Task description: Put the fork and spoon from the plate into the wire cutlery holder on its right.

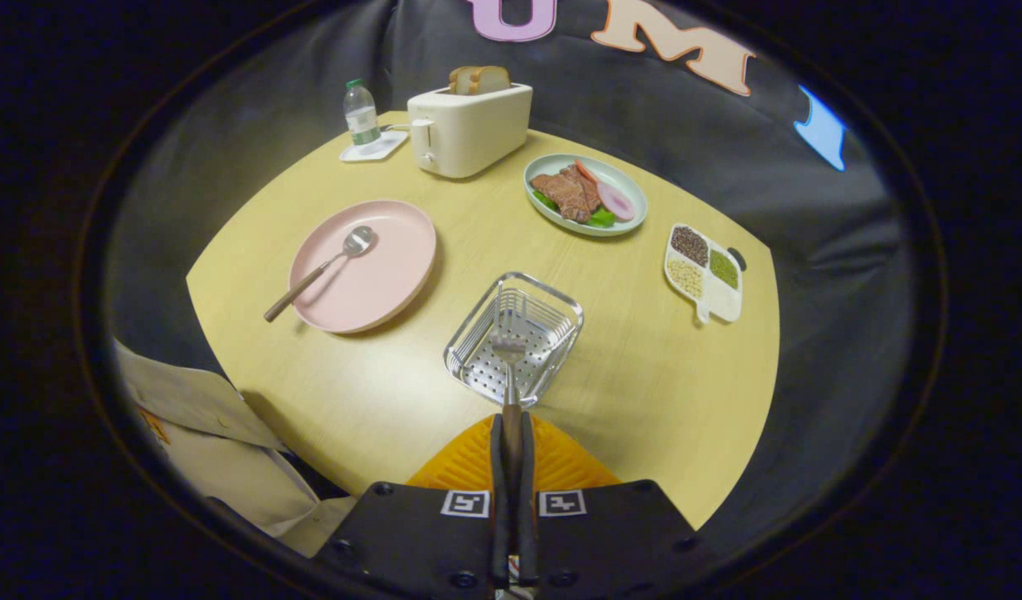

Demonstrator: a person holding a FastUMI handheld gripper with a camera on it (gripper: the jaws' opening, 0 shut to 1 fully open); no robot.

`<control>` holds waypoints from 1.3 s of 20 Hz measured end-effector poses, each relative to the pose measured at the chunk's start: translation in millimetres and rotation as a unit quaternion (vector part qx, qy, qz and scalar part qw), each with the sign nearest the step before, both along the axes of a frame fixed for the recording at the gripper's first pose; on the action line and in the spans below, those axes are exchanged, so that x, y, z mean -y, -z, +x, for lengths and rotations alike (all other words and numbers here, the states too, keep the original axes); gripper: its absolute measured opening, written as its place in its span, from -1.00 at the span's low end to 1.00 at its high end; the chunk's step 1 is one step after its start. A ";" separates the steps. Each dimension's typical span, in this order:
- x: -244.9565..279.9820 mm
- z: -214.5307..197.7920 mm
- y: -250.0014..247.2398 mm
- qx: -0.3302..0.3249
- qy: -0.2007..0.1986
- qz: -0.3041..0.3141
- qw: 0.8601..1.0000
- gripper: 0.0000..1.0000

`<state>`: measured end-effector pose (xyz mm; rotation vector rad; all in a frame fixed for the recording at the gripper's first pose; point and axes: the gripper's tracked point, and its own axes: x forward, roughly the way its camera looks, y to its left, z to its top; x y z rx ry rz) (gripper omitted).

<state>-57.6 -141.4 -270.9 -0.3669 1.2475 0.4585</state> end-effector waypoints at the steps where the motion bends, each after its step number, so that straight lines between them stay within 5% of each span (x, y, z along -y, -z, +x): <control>1: 1.4 0.5 2.8 -0.004 0.003 -0.004 1.000 -0.84; 7: -2.3 -3.1 6.7 -0.028 0.002 -0.012 1.000 -0.85; 11: -7.3 4.9 5.3 -0.017 0.007 -0.011 1.000 -0.69; 20: -33.1 22.4 -17.2 0.066 0.046 0.016 0.997 1.00; 26: -87.1 38.0 -45.6 0.178 0.095 0.051 0.978 1.00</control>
